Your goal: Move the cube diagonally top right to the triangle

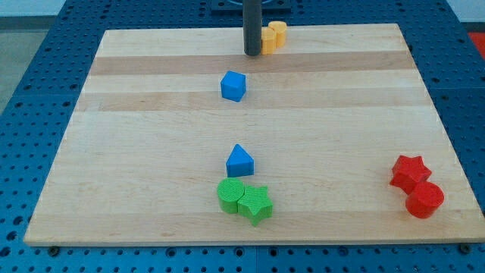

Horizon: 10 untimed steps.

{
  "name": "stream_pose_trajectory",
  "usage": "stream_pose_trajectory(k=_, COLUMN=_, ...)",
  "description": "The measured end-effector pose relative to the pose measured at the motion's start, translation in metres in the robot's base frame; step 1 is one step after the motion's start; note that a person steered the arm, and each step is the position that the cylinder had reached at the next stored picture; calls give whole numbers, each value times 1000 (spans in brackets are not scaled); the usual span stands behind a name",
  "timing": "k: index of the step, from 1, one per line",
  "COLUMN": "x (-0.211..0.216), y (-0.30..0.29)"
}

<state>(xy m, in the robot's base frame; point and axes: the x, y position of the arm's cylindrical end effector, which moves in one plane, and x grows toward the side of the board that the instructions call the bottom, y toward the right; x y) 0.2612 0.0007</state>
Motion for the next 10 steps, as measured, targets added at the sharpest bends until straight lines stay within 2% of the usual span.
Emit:
stream_pose_trajectory(k=3, x=4, y=-3)
stream_pose_trajectory(k=4, x=13, y=-40)
stream_pose_trajectory(k=8, x=101, y=-53)
stream_pose_trajectory(k=10, x=121, y=-49)
